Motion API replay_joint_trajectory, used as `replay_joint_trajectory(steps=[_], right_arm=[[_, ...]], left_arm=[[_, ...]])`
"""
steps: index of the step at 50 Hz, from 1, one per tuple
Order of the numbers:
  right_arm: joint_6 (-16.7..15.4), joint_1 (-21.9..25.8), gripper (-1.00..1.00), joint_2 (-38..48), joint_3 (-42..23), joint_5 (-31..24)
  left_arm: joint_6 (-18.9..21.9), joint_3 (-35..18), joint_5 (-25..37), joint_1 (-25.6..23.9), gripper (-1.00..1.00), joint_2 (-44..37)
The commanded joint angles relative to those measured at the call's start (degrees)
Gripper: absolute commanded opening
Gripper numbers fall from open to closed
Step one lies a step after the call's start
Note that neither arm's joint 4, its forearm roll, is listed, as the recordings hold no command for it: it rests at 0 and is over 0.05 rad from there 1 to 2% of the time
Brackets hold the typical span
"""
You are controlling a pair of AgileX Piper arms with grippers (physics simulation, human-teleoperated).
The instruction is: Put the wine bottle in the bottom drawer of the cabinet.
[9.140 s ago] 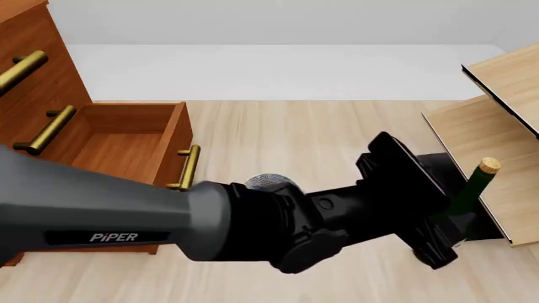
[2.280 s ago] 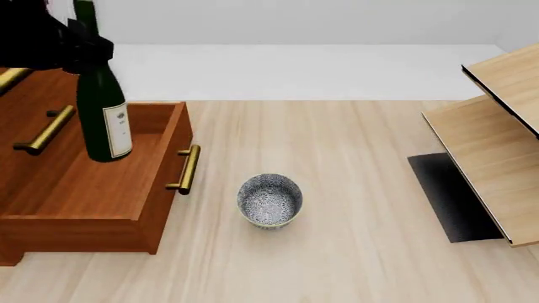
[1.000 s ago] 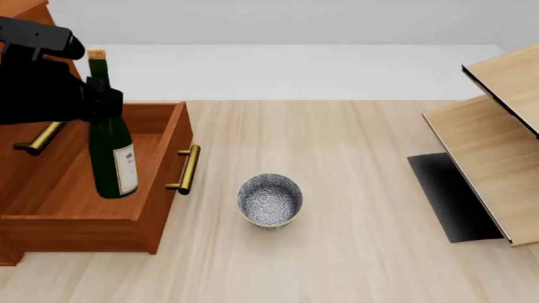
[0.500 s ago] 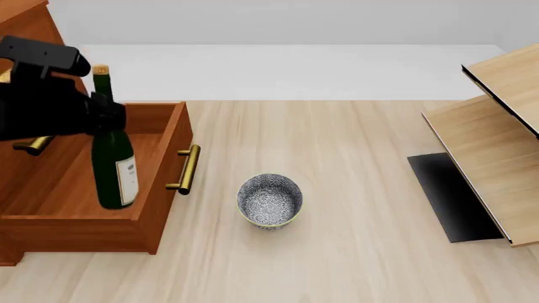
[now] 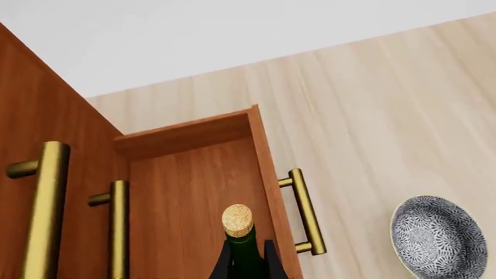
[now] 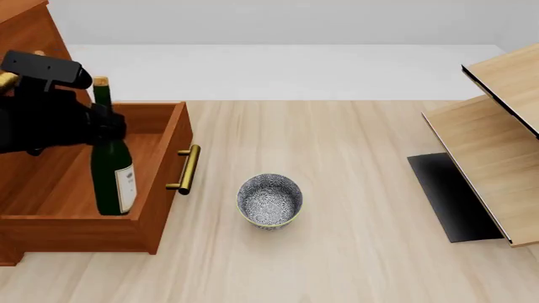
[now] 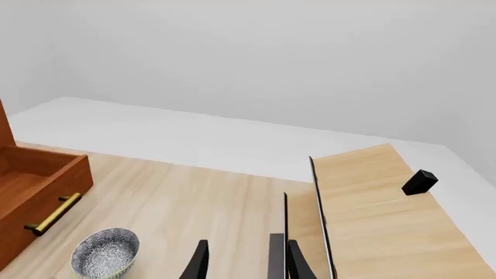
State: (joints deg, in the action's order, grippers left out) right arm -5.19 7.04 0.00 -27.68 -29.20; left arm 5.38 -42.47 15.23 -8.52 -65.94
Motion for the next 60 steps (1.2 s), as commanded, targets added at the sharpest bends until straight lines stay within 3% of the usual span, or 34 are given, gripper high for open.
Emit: replay_joint_trajectory(steps=[1,39,60], right_arm=[[-0.05,0.07,1.00,0.00,0.24,0.20],[-0.25,-0.28,1.00,0.00,1.30,0.38],[-0.42,-0.63,1.00,0.00,1.58,0.37]], left_arm=[[0.17,2.02,-1.94,-0.37,-1.00,1.00],[-5.75,2.20,-7.34,-4.01,-1.00,-7.74],[-8.01,2.22,-12.23,-1.87,-1.00,-13.59]])
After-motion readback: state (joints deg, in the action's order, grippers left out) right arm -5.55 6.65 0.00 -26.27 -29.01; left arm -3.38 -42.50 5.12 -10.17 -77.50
